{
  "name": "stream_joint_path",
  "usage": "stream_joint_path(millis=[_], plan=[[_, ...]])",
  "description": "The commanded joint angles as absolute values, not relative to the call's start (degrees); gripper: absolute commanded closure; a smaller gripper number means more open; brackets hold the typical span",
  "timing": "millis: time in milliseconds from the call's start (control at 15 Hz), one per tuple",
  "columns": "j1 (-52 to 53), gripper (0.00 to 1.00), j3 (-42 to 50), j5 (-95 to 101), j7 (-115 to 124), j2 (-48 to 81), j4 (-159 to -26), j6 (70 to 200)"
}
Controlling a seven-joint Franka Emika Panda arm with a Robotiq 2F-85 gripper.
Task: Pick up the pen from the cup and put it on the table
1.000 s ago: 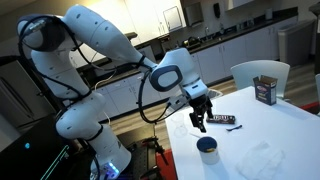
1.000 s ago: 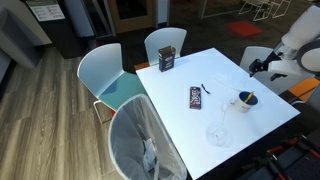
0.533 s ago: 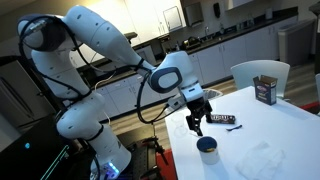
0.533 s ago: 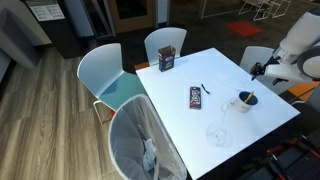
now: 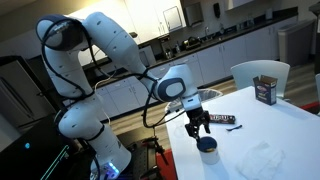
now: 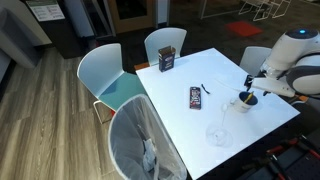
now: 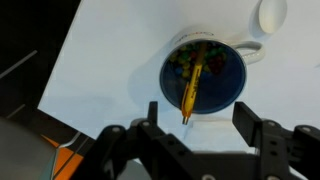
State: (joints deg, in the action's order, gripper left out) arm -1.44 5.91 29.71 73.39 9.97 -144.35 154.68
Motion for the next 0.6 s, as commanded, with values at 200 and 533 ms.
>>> stream_joint_path(millis=[200,533], plan=[[4.5,0.49,13.1,42.9,90.5,17.2,-141.6,160.7],[5.9,0.47,14.6,46.9,96.8,20.0,-140.7,161.5]])
